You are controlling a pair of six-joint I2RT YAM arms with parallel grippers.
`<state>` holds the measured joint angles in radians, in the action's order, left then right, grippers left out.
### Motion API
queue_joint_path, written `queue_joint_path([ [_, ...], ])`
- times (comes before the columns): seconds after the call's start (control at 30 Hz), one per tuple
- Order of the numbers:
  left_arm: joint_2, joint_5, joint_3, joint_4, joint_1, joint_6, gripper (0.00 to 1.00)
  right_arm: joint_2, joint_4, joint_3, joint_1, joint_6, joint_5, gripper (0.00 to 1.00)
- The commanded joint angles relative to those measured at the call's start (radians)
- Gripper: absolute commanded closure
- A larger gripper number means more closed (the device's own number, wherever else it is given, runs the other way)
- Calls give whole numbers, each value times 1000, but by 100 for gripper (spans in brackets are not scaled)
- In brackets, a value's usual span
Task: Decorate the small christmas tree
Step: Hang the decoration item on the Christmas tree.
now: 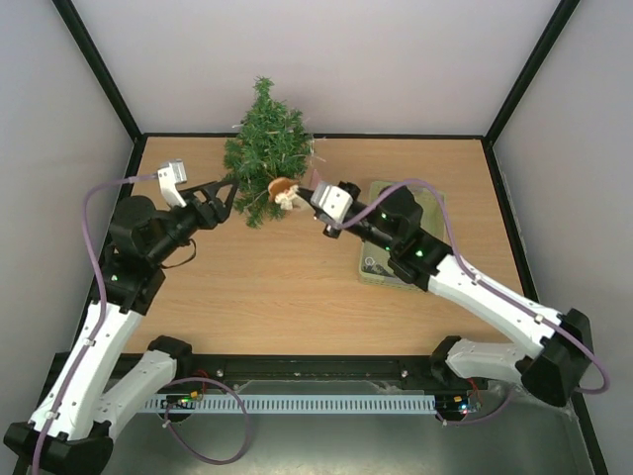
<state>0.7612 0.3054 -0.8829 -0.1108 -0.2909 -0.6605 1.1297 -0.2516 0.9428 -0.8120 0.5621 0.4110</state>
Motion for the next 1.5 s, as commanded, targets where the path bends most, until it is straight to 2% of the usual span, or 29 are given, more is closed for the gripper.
queue_joint_path([
  [0.0,63,115,-40,-65,74,25,25,111,-52,131,-5,66,-108,98],
  [0.07,75,266,-19,31,145,-54,28,165,-28,187,-5,67,-120,98],
  [0.13,83,359,-1,132,215,-151,32,204,-29,229,-7,42,-126,98],
  [0.27,126,427,-47,210,292,-170,38,277,-20,299,-8,2,-128,98],
  [0.47,209,509,-124,287,305,-174,47,363,24,381,-15,-74,-174,98],
  [0.73,253,545,-128,291,303,-167,48,423,29,431,-36,-120,-252,98],
  [1.0,291,479,-128,305,303,-138,53,447,47,464,-38,-152,-262,98],
  [1.1,321,498,-148,327,303,-169,54,416,38,430,-38,-84,-183,98],
  [1.3,314,538,-133,373,303,-217,56,353,27,369,-39,6,-175,98],
  [1.37,310,557,-108,421,303,-258,57,338,23,362,-38,9,-159,98],
  [1.47,320,602,-75,507,299,-362,62,315,-11,328,-39,19,-125,98],
])
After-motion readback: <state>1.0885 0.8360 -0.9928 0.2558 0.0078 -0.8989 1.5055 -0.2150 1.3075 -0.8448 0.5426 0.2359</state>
